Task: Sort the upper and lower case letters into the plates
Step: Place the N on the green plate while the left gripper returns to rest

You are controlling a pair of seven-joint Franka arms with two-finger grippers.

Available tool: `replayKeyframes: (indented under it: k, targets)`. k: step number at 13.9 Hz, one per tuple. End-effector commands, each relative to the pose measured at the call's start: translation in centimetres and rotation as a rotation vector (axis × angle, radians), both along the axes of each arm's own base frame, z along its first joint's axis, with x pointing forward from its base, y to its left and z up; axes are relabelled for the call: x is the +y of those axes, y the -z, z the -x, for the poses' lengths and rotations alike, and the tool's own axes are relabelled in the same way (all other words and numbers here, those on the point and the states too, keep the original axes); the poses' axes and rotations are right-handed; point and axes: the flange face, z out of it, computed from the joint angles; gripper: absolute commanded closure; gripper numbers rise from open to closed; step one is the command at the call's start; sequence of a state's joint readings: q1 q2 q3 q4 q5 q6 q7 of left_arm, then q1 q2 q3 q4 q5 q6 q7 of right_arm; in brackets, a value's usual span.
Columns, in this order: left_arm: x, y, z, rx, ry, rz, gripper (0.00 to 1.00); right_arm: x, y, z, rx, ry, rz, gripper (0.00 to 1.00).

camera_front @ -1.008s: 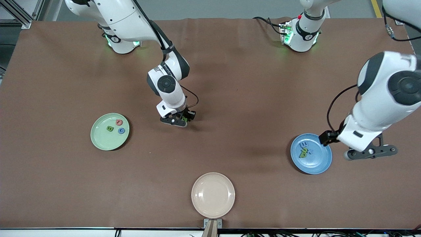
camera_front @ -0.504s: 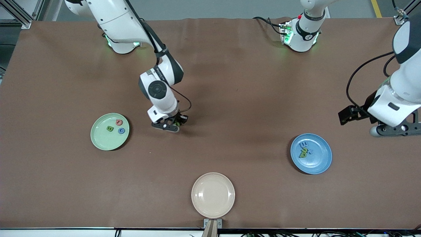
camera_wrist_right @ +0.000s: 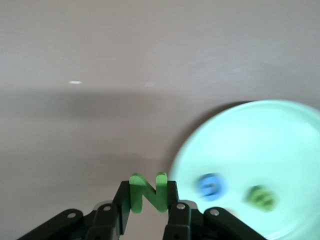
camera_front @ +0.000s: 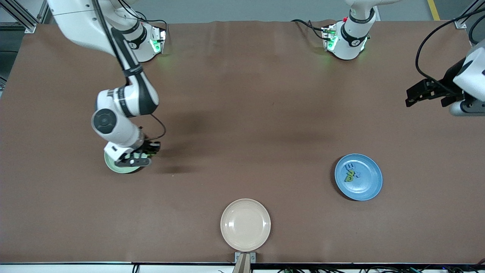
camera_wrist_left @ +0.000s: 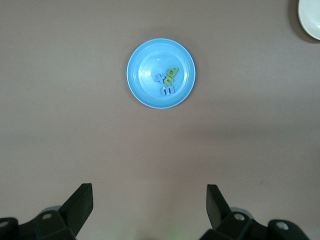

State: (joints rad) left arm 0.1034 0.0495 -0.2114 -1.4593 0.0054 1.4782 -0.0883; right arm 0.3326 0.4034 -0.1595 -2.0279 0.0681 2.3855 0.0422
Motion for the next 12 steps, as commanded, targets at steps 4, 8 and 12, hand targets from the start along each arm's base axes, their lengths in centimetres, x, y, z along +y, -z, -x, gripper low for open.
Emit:
replayKeyframes:
  k: [4,8,12]
  targets:
    - [-1.2,-1.8,3.6,-0.026,0.012,-0.005,0.0,-8.3,1.6,0.1,-0.046,-0.107,-0.003,1.0]
    - [-0.8,-1.1,2.9,-0.03,0.009,-0.008,0.0,-9.4,3.8,0.7,-0.038,-0.105,0.002,0.71]
    - [-0.7,-0.5,2.3,-0.03,0.009,-0.005,0.0,-9.3,3.4,0.5,-0.036,-0.101,0.001,0.0]
